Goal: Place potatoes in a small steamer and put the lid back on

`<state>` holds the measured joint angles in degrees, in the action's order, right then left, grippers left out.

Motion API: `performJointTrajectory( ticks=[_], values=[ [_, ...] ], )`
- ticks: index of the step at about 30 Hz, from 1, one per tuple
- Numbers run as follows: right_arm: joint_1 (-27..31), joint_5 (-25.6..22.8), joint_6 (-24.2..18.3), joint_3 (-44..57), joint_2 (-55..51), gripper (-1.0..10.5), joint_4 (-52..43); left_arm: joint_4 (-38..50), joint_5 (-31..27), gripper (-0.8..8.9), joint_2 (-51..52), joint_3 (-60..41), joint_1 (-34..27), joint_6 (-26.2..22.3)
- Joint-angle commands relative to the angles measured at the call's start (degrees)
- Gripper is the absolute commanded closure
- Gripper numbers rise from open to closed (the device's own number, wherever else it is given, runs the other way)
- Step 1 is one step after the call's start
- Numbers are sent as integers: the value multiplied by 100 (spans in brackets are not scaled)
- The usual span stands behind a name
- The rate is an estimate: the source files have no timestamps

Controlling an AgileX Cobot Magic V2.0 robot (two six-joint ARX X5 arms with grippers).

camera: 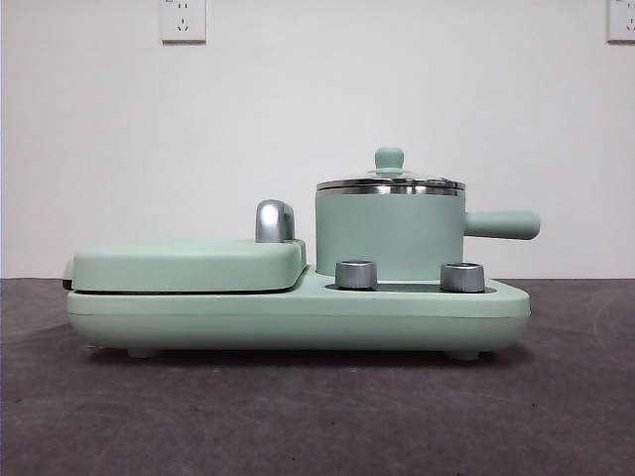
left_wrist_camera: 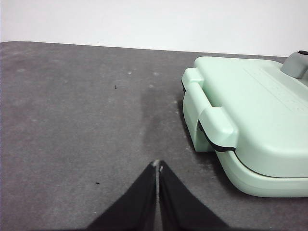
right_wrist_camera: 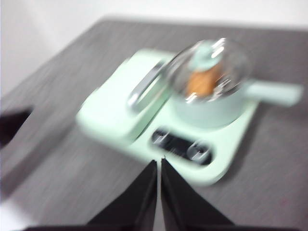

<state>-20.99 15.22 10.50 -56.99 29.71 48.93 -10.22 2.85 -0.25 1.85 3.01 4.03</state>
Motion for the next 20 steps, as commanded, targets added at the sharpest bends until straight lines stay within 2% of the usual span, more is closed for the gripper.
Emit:
performJointTrajectory(
  ticks=[1,5,8,10,14,17,20],
  values=[
    [656,-61,-79,625,-409,937,-855,-4,-11,809,7,-114,-4,-55],
    [1530,-461,-535,2087,-1252,937,-2144,-4,-11,809,7,-114,-4,-55],
    [2009,-758,-1029,3270,-1805,937,-2966,-4,-11,809,7,-114,-4,-55],
    [2199,-905,-1174,3982,-2096,937,-3447,-4,-11,809,7,-114,-4,-55],
    [2214,-1386,-1182,5097,-2559,937,-4330,-4,-11,809,7,-114,-4,-52],
    [2100,-1799,-1132,5462,-2798,937,-4470,-4,-11,809,7,-114,-4,-55],
    [2024,-1941,-1097,5635,-2951,937,-4393,-4,-11,809,7,-114,-4,-52]
  ],
)
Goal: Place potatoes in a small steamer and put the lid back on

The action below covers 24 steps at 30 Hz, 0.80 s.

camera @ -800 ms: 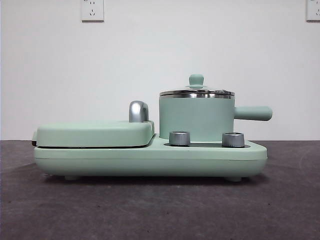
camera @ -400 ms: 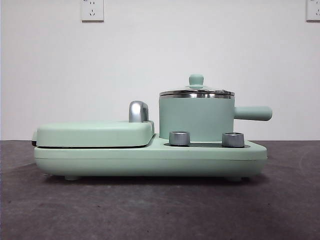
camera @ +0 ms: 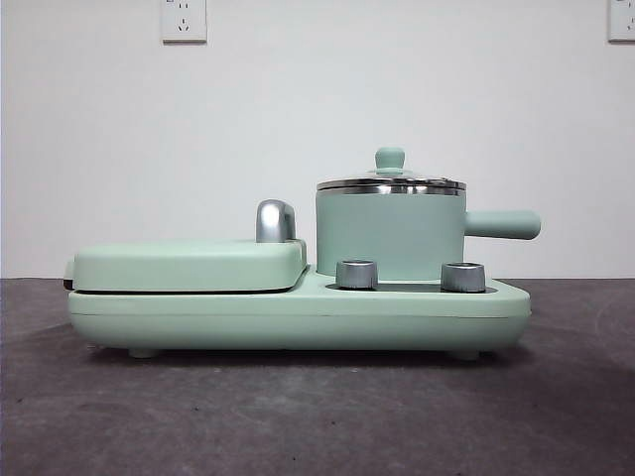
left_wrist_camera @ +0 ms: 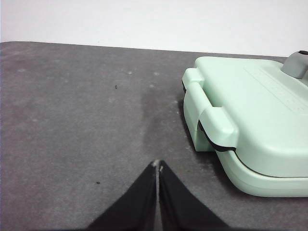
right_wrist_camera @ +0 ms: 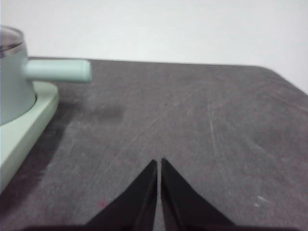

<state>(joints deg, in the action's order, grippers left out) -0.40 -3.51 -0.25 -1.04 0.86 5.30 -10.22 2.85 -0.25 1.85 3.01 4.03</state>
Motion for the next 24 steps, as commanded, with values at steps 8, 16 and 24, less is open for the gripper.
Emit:
performJointTrajectory(
  ticks=[8,16,24],
  values=[
    [-33,-76,15,39,-66,937,446,-7,-9,809,7,-114,-4,-52],
    [-33,111,153,39,-66,937,417,-4,-9,809,7,-114,-4,-52],
    [0,103,151,39,-66,937,356,-4,-11,809,7,-114,-4,-52]
  ],
)
